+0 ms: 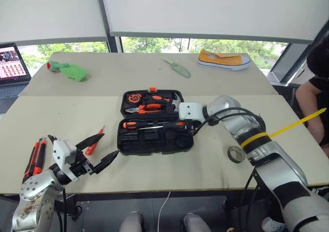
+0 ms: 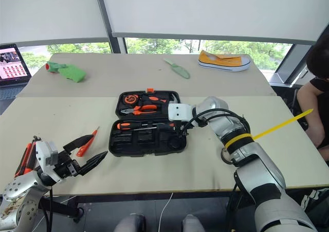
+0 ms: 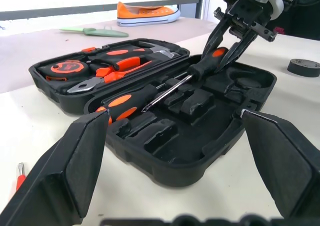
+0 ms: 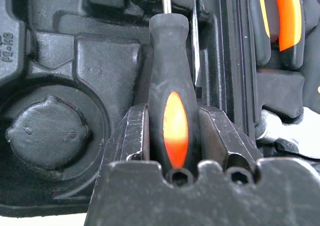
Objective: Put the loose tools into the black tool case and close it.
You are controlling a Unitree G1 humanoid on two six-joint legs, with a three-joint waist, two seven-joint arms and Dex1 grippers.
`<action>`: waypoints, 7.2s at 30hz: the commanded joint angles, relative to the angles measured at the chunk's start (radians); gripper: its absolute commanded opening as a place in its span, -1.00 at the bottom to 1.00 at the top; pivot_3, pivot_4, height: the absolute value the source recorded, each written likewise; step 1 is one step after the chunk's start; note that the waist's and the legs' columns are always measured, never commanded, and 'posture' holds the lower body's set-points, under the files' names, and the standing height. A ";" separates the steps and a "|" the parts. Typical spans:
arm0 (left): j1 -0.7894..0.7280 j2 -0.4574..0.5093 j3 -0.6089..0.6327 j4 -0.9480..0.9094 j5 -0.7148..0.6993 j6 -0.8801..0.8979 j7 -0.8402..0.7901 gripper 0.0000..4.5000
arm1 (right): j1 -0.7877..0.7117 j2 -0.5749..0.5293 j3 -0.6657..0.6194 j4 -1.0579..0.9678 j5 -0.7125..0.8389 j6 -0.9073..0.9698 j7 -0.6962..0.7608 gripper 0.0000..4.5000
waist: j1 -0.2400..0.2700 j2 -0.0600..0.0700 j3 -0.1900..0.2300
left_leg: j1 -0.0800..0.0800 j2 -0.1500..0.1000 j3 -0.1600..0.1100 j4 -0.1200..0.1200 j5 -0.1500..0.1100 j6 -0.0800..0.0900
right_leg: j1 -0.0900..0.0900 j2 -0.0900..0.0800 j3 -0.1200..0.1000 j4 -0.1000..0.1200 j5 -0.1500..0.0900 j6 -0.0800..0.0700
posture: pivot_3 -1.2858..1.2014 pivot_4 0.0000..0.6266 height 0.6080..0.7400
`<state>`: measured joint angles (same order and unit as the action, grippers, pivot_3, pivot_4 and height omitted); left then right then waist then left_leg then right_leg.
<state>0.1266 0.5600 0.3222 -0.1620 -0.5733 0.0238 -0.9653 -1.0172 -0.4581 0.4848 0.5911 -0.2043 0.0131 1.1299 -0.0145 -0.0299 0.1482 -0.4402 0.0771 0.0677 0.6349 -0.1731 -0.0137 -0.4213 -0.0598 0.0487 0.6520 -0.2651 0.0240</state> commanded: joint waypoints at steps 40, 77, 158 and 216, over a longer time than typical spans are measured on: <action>-0.003 -0.019 -0.013 -0.023 0.067 -0.024 0.073 1.00 | -0.002 0.244 -0.072 0.378 -0.015 -0.185 -0.102 -0.97 | -0.004 -0.002 -0.001 | 0.007 0.002 0.000 0.002 0.002 -0.003 | 0.002 0.002 0.000 0.009 0.000 -0.002 | 0.03 -0.52 1.00; 0.237 0.184 0.347 -0.217 -0.166 0.613 0.470 1.00 | 0.730 -0.143 -0.597 -0.753 0.685 -0.049 0.037 0.98 | 0.004 -0.016 0.000 | 0.016 0.006 0.005 -0.005 -0.004 -0.015 | 0.001 0.000 -0.003 0.006 -0.011 -0.011 | 0.03 -0.52 1.00; -0.942 0.128 -0.516 0.708 0.532 -0.093 -0.429 0.29 | 0.857 -0.239 -0.628 -0.918 0.685 0.088 -0.106 1.00 | 0.016 -0.016 0.001 | 0.002 0.003 -0.002 0.007 0.006 -0.009 | 0.002 0.003 -0.002 0.011 -0.002 -0.002 | 0.03 -0.52 1.00; 0.489 -0.202 0.654 -0.038 0.006 0.156 0.428 0.95 | 0.944 -0.055 -0.569 -0.910 0.748 -0.126 0.004 1.00 | 0.011 -0.017 0.000 | 0.019 0.007 0.000 0.004 -0.002 -0.021 | 0.012 -0.002 -0.007 0.003 -0.011 -0.006 | 0.03 -0.52 1.00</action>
<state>0.6128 0.3590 0.9451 -0.1741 -0.5410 0.1691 -0.5735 -0.0596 -0.5167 -0.0780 -0.2993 0.5427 -0.0812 1.1452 -0.0032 -0.0474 0.1482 -0.4218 0.0841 0.0673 0.6393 -0.1746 -0.0347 -0.4097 -0.0616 0.0416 0.6550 -0.2763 0.0175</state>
